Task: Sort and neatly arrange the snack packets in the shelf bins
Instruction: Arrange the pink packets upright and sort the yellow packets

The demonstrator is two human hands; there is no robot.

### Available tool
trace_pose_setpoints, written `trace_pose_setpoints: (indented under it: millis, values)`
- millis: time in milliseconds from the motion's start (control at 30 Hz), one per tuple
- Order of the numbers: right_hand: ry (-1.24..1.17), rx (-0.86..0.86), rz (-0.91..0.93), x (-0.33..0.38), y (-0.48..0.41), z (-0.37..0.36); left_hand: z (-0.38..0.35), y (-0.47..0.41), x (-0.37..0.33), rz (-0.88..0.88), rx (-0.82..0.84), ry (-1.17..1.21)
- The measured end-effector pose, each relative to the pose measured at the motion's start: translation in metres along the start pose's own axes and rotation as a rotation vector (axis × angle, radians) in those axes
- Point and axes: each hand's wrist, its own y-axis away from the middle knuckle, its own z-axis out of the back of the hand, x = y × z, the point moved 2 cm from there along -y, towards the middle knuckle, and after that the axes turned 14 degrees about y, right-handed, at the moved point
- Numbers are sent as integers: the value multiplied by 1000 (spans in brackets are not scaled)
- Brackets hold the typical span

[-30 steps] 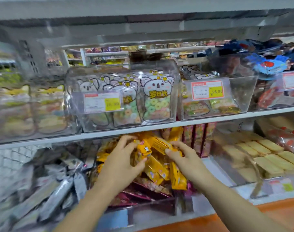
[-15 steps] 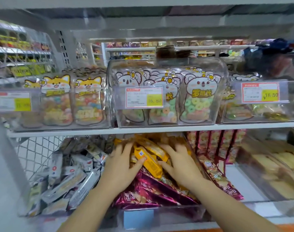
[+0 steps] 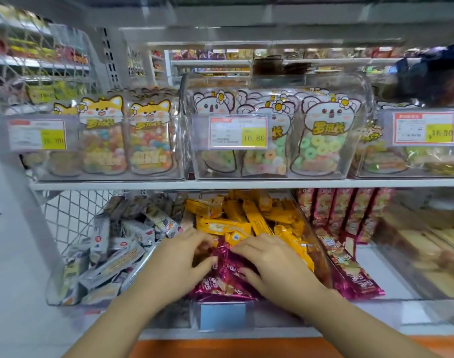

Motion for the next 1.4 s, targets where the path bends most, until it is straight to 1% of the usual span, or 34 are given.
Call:
trace_pose_setpoints:
  millis: [100, 133, 200, 300, 433, 500, 567, 633, 733, 800, 900, 933, 1033, 1067, 1200, 1300, 1400]
  values:
    - [87, 60, -20, 7, -7, -1, -3, 13, -2, 4, 220, -202]
    - [109, 67, -20, 10, -10, -2, -6, 16, -2, 7, 264, -265]
    - [161, 58, 3, 13, -14, -1, -11, 20, 1, 15, 299, -352]
    - [263, 97, 139, 15, -21, 1, -18, 21, 6, 15, 334, -434]
    - [349, 152, 261, 18, -26, 0, -19, 19, 11, -6, 349, -454]
    - [386, 184, 264, 17, -24, -1, -18, 18, 13, -18, 340, -413]
    - [367, 203, 231, 17, -23, -1, -15, 20, 13, -20, 308, -331]
    - [377, 235, 201, 19, -25, -1, -12, 21, 13, -27, 260, -262]
    - [481, 271, 163, 25, -32, -1, -5, 25, 11, -41, 192, -164]
    - [471, 316, 145, 28, -34, 1, 1, 29, 12, -53, 128, -72]
    - [448, 268, 187, 33, -31, 3, 13, 32, 13, 6, 36, 46]
    - [428, 238, 186, 35, -30, 5, 16, 32, 13, 26, 14, 76]
    - [324, 271, 199, 34, -26, 4, 20, 31, 10, 52, -6, 131]
    - [293, 292, 184, 31, -25, 7, 19, 31, 9, 59, -5, 133]
    - [68, 267, 64, 15, -23, 25, 16, 31, 7, 55, -34, 189]
    - [-69, 264, -7, 3, -18, 30, 15, 30, 1, 69, -93, 329]
    - [-101, 264, -10, -4, -16, 31, 14, 27, -9, 57, -163, 437]
